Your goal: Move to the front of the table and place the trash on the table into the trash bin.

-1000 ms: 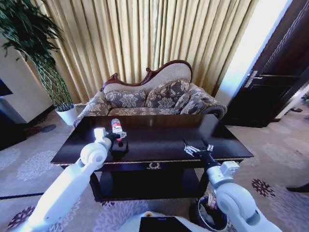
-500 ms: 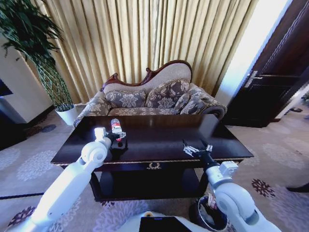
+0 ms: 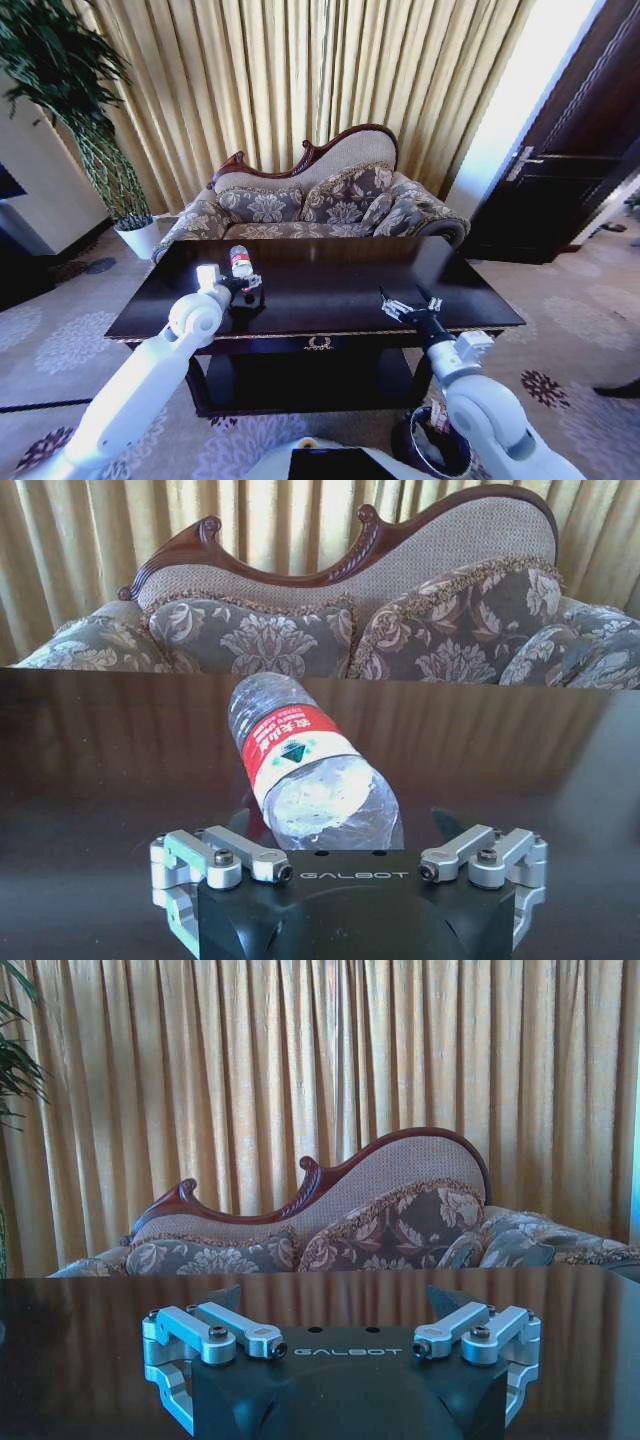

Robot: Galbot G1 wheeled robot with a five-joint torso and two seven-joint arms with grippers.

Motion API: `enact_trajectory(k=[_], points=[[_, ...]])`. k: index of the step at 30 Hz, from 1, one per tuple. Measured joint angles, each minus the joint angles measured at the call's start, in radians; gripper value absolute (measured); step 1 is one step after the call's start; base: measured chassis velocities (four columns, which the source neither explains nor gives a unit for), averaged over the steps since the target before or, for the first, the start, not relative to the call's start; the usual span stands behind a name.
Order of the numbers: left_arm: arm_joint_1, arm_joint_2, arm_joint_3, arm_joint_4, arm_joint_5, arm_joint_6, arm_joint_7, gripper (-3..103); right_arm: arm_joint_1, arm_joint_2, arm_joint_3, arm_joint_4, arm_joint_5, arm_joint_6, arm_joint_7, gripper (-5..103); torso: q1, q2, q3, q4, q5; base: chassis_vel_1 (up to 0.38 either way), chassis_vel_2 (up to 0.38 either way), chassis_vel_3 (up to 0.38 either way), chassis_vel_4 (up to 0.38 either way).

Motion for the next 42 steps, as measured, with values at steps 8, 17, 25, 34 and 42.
enact_trajectory(k=[8,17,25,34,42], points=[[0.005,-0.007,-0.012,0.000,-0.013,0.002,0.007,75,0.005,-0.005,0.001,-0.012,0.001,0.005,0.001,100,0.000,0.000,0.000,0.0000,0.0000,0.000,0.000,0.000,0.000],[0.007,-0.008,-0.022,-0.002,-0.015,0.002,0.017,44,0.006,-0.012,0.009,-0.013,0.002,0.007,0.003,100,0.000,0.000,0.000,-0.0001,0.0000,0.000,0.000,0.000,0.000],[0.040,-0.006,-0.062,-0.019,0.001,-0.020,0.058,26,-0.003,-0.007,0.013,0.000,0.005,0.008,0.011,100,0.000,0.000,0.000,-0.0001,0.0000,0.000,0.000,0.000,0.000],[0.165,0.065,-0.203,-0.087,0.298,-0.270,0.368,26,0.026,-0.070,0.041,0.075,0.195,0.006,0.049,100,0.000,0.000,0.000,-0.0002,-0.0001,0.000,0.000,0.000,0.000],[0.288,0.194,-0.289,-0.106,0.710,-0.570,0.640,26,0.122,-0.234,0.058,0.118,0.534,0.000,0.046,100,0.000,0.000,0.000,0.0001,-0.0003,0.000,0.000,0.000,0.000]])
